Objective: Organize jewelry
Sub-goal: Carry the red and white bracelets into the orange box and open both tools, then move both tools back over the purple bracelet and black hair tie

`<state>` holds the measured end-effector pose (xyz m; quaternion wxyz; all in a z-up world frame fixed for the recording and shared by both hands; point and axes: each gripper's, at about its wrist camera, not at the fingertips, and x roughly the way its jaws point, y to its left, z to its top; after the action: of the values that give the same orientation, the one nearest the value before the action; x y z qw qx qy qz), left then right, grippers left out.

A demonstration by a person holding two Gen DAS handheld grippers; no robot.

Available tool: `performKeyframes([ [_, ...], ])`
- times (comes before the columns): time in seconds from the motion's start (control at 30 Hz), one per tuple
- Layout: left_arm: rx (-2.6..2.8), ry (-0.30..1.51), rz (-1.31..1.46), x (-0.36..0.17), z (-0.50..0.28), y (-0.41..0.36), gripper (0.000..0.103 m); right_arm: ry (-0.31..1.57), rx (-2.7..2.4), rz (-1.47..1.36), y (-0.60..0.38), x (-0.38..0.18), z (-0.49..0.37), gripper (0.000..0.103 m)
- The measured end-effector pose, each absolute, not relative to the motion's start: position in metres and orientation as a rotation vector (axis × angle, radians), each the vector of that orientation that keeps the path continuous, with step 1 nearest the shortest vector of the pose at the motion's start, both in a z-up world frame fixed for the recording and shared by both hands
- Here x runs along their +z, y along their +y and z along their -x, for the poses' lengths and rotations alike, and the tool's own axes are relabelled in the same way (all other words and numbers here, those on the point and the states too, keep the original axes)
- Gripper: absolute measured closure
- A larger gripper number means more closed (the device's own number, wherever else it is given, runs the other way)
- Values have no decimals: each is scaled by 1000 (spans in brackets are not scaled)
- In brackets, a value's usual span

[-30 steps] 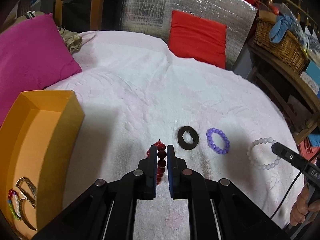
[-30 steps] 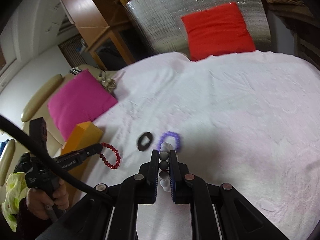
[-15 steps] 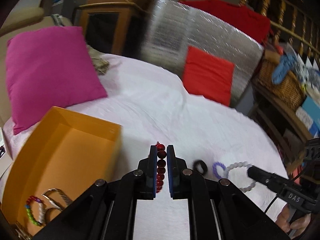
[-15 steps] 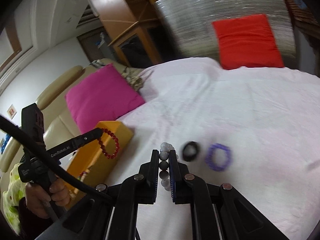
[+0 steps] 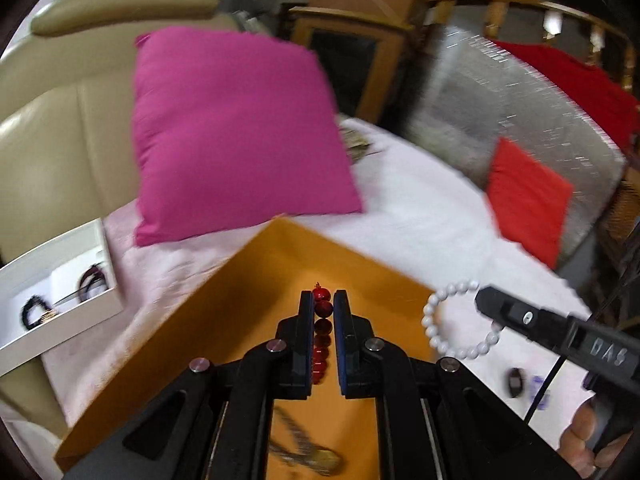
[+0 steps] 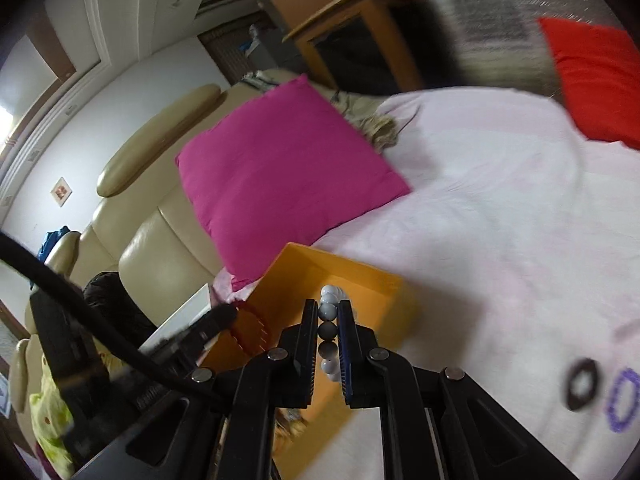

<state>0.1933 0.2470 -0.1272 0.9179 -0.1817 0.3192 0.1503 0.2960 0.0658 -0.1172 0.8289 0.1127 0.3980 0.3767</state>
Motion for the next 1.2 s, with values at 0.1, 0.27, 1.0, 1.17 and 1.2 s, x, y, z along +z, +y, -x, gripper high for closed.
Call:
performKeyframes([
  [0.1, 368, 723, 427, -145, -197, 264, 93, 897, 824, -257, 97, -131, -308, 92],
  [0.27, 422, 777, 430, -160, -201, 273, 93, 1002, 826, -249, 138, -165, -317, 92],
  [1.0, 599, 700, 179, -134, -207, 214, 46, 936, 692, -346, 59, -134, -328, 59],
  [1.17, 498, 620, 76, -115, -210, 155, 34, 880, 601, -371, -33, -115, -309, 59],
  [1.2, 468, 616, 66, -114, -211, 144, 32, 874, 575, -368, -52, -113, -304, 59],
])
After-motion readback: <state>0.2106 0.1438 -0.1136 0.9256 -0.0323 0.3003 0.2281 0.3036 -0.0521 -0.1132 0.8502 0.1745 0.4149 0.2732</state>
